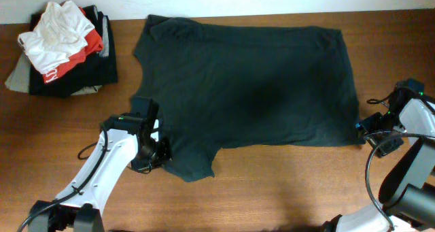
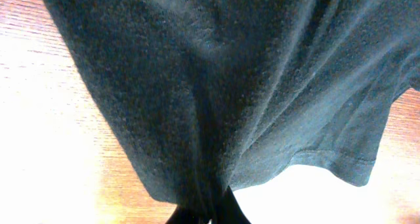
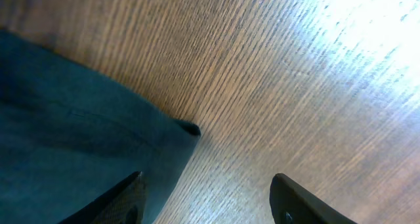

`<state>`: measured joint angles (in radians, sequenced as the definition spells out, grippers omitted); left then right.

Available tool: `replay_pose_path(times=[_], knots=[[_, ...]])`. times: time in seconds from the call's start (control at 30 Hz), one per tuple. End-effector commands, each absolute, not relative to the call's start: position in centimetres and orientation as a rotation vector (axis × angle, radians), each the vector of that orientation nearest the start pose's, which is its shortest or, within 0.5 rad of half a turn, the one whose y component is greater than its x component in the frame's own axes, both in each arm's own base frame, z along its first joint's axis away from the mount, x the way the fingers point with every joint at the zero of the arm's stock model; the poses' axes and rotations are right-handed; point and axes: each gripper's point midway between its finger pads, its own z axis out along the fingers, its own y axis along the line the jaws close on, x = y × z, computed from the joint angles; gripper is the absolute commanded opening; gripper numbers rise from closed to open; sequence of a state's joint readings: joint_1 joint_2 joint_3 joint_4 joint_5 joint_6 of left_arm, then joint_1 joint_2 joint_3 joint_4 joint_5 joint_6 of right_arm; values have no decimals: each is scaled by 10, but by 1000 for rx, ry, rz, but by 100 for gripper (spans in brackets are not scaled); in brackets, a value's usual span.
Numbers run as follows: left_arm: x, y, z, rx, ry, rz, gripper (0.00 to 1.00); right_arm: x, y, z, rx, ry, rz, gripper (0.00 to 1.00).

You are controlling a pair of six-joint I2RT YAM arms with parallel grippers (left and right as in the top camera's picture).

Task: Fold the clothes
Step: 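Grasp the bottom left hem with left gripper, bottom right corner with right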

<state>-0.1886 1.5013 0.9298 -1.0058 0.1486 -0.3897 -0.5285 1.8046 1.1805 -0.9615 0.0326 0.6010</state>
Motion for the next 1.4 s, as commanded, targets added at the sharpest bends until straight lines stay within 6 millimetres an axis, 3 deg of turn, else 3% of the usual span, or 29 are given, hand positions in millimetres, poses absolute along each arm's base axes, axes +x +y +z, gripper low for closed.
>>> replay_pose_path(times=[0.0, 0.17, 0.4, 0.9, 1.13, 1.37], knots=[[235, -68, 56, -316, 3142, -215, 1, 265, -159, 20, 1692, 2696, -54, 64], [235, -68, 56, -316, 3140, -215, 1, 269, -159, 17, 1679, 2690, -50, 63], [235, -68, 56, -316, 3139, -216, 1, 283, -138, 5, 1574, 2716, -1, 64], [236, -68, 56, -315, 3135, -212, 1, 274, -156, 4, 1640, 2669, -36, 64], [238, -68, 56, -314, 3127, -216, 1, 270, -151, -1, 1615, 2702, -36, 63], [237, -68, 56, -315, 3131, -215, 1, 265, -151, -9, 1615, 2701, -55, 47]])
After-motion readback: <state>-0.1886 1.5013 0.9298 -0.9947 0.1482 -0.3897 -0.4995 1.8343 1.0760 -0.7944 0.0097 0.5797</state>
